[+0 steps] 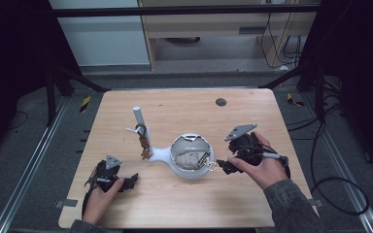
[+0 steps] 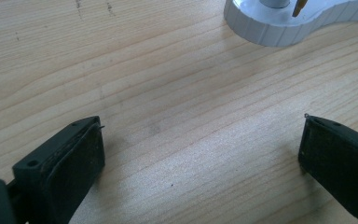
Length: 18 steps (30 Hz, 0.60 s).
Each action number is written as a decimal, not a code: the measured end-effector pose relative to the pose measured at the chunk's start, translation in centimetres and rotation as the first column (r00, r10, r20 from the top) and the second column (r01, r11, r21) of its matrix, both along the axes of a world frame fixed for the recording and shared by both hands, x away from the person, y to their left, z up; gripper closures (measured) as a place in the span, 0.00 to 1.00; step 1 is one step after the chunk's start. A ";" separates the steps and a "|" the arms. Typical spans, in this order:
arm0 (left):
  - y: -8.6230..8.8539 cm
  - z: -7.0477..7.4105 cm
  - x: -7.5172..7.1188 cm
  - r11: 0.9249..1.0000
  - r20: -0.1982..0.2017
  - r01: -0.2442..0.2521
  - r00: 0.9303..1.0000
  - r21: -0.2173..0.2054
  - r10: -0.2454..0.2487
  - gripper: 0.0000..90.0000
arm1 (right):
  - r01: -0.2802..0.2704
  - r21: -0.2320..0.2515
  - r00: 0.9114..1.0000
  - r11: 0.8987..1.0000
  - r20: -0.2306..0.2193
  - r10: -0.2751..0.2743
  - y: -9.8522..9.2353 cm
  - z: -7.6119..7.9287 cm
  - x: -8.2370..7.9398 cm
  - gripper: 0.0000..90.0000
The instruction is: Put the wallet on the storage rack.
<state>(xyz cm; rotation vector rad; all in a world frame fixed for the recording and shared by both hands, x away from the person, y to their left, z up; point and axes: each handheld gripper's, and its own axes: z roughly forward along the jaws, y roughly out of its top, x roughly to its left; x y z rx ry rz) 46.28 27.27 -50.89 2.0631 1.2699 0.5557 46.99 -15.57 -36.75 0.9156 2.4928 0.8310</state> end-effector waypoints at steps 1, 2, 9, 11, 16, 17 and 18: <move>0.0 0.0 0.0 1.000 0.000 0.000 1.000 0.000 0.000 0.00 | 0.007 0.001 1.000 1.000 0.000 -0.007 -0.3 -0.1 -0.1 0.07; 0.0 0.0 0.0 1.000 0.000 0.000 1.000 0.000 0.000 0.00 | 0.010 0.003 1.000 1.000 -0.001 -0.010 -0.4 -0.1 -0.2 0.06; 0.0 0.0 0.0 1.000 0.000 0.000 1.000 0.000 0.000 0.00 | 0.057 0.014 0.998 0.998 -0.002 -0.057 -2.3 -0.8 -0.8 0.06; 0.0 0.0 0.0 1.000 0.000 0.000 1.000 0.000 0.000 0.00 | 0.066 0.019 0.998 0.998 -0.007 -0.066 -2.8 -0.9 -0.9 0.06; 0.0 0.0 0.0 1.000 0.000 0.000 1.000 0.000 0.000 0.00 | 0.092 0.043 0.996 0.995 -0.009 -0.092 -4.1 -1.7 -1.2 0.06; 0.0 0.0 0.0 1.000 0.000 0.000 1.000 0.000 0.000 0.00 | 0.096 0.050 0.995 0.994 -0.011 -0.095 -4.2 -1.9 -1.3 0.06; 0.0 0.0 0.0 1.000 0.000 0.000 1.000 0.000 0.000 0.00 | 0.100 0.050 0.995 0.994 -0.010 -0.100 -4.4 -2.0 -1.3 0.06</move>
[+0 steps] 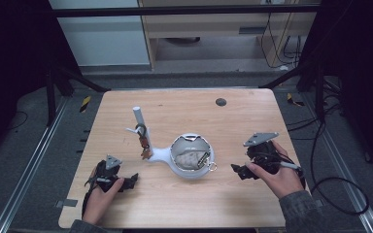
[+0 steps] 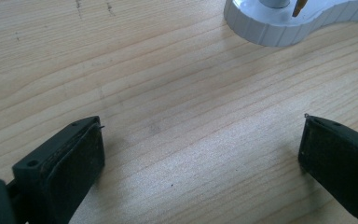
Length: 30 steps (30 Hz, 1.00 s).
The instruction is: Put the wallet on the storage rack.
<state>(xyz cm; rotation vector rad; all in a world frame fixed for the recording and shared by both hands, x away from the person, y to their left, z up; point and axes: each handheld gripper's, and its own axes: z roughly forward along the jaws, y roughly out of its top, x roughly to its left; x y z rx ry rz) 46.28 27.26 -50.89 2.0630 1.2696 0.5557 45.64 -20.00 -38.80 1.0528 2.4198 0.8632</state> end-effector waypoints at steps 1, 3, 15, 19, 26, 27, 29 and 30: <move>0.0 0.0 0.0 1.000 0.000 0.000 1.000 0.000 0.000 0.00 | 0.006 0.002 1.000 1.000 -0.003 -0.006 -0.2 -0.2 -0.1 0.06; 0.0 0.0 0.0 1.000 0.000 0.000 1.000 0.000 0.000 0.00 | 0.017 0.007 1.000 1.000 -0.002 -0.017 -0.6 -0.6 -0.2 0.06; 0.0 0.0 0.0 1.000 0.000 0.000 1.000 0.000 0.000 0.00 | 0.114 0.067 0.993 0.991 -0.018 -0.113 -3.1 -3.0 0.0 0.06; 0.0 0.0 0.0 1.000 0.000 0.000 1.000 0.000 0.000 0.00 | 0.134 0.066 0.991 0.989 -0.038 -0.132 -3.7 -4.0 0.1 0.06; 0.0 0.0 0.0 1.000 0.000 0.000 1.000 0.000 0.000 0.00 | 0.159 0.068 0.986 0.985 -0.058 -0.155 -4.2 -5.3 0.4 0.06; 0.0 0.0 0.0 1.000 0.000 0.000 1.000 0.000 0.000 0.00 | 0.162 0.069 0.986 0.984 -0.061 -0.158 -4.3 -5.5 0.4 0.06; 0.0 0.0 0.0 1.000 0.000 0.000 1.000 0.000 0.000 0.00 | 0.167 0.070 0.984 0.983 -0.068 -0.163 -4.4 -6.2 0.5 0.06; 0.0 0.0 0.0 1.000 0.000 0.001 1.000 0.000 -0.001 0.00 | 0.170 0.067 0.984 0.983 -0.068 -0.165 -4.5 -6.4 0.6 0.06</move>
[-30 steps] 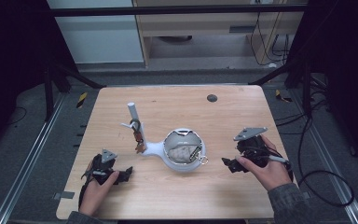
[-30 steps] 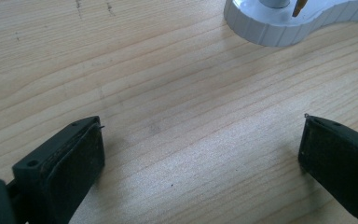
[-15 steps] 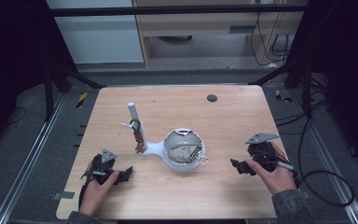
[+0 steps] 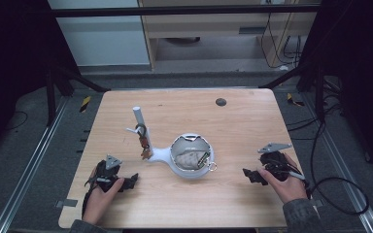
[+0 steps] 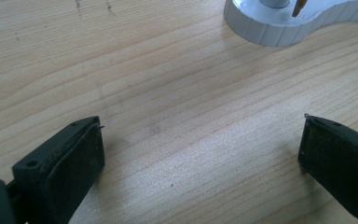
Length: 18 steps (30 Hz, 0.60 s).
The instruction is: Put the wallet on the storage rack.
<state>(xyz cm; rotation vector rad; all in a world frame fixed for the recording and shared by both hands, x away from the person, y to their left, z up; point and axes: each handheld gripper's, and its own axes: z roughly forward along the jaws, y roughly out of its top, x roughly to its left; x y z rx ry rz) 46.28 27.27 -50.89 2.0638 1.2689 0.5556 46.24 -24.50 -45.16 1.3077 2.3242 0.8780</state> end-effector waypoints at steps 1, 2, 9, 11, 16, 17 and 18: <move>0.0 0.0 0.0 1.000 0.000 0.000 1.000 0.000 0.000 0.00 | 0.004 0.001 1.000 1.000 -0.004 -0.004 0.0 -0.2 0.0 0.06; 0.0 0.0 0.0 1.000 0.000 0.000 1.000 0.000 0.000 0.00 | 0.006 0.003 1.000 1.000 -0.004 -0.006 -0.1 -0.4 0.1 0.06; 0.0 0.0 0.0 1.000 0.000 0.000 1.000 -0.001 0.000 0.00 | 0.015 0.007 1.000 1.000 -0.015 -0.015 -0.4 -1.4 0.2 0.06; 0.0 0.0 0.0 1.000 0.000 0.000 1.000 -0.001 0.000 0.00 | 0.023 0.012 1.000 1.000 -0.017 -0.023 -0.5 -1.8 0.2 0.06; 0.0 0.0 0.0 1.000 0.000 0.000 1.000 0.000 0.000 0.00 | 0.029 0.015 0.999 0.999 -0.030 -0.029 -0.7 -2.4 0.1 0.06; 0.0 0.0 0.0 1.000 0.000 0.000 1.000 0.000 0.000 0.00 | 0.029 0.016 0.999 0.999 -0.027 -0.028 -0.7 -2.5 0.1 0.06; 0.0 0.0 0.0 1.000 0.000 0.000 1.000 -0.001 0.000 0.00 | 0.030 0.016 0.999 0.999 -0.026 -0.029 -0.8 -2.7 0.1 0.06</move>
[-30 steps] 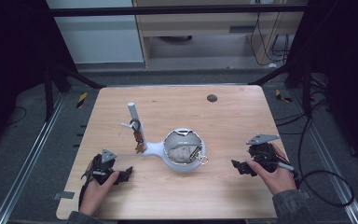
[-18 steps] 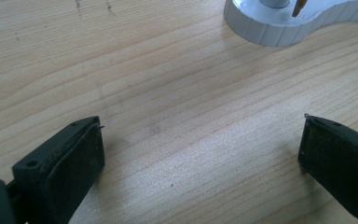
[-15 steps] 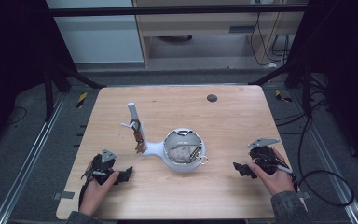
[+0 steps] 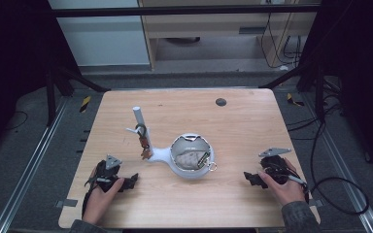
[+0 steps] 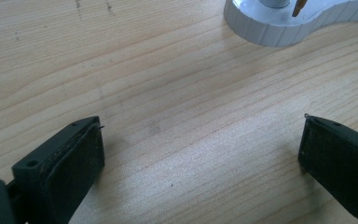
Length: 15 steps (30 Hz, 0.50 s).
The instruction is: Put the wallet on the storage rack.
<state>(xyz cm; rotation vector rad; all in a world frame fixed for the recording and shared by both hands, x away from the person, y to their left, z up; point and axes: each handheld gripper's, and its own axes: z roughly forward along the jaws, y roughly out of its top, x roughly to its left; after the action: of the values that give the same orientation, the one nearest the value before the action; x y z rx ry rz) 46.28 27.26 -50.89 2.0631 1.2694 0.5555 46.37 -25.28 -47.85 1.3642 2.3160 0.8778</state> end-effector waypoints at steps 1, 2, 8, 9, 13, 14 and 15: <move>0.0 0.0 0.0 1.000 0.000 0.000 1.000 0.000 0.000 0.00 | 0.001 0.001 1.000 1.000 -0.005 -0.001 0.0 -0.1 0.0 0.06; 0.0 0.0 0.0 1.000 0.000 0.000 1.000 0.000 0.000 0.00 | 0.001 0.003 1.000 1.000 -0.004 -0.001 0.0 -0.2 0.0 0.06; 0.0 0.0 0.0 1.000 0.000 0.000 1.000 0.000 0.000 0.00 | 0.001 0.010 1.000 1.000 -0.007 0.000 0.0 -0.8 -0.1 0.06; 0.0 0.0 0.0 1.000 0.000 0.000 1.000 0.000 0.000 0.00 | 0.001 0.012 1.000 1.000 -0.005 -0.001 0.0 -0.9 -0.2 0.06; 0.0 0.0 0.0 1.000 0.000 0.000 1.000 -0.001 0.000 0.00 | 0.005 0.016 1.000 1.000 0.002 -0.005 0.1 -1.3 0.0 0.06; 0.0 0.0 0.0 1.000 0.000 0.000 1.000 0.000 0.000 0.00 | 0.006 0.017 1.000 1.000 0.004 -0.006 0.1 -1.3 0.0 0.06; 0.0 0.0 0.0 1.000 0.000 0.000 1.000 0.000 0.000 0.00 | 0.011 0.017 1.000 1.000 0.012 -0.011 0.1 -1.4 0.1 0.06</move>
<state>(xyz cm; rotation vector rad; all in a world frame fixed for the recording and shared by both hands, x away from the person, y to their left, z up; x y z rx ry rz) 46.28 27.26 -50.89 2.0627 1.2694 0.5556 46.50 -25.17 -49.23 1.3732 2.2947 0.9027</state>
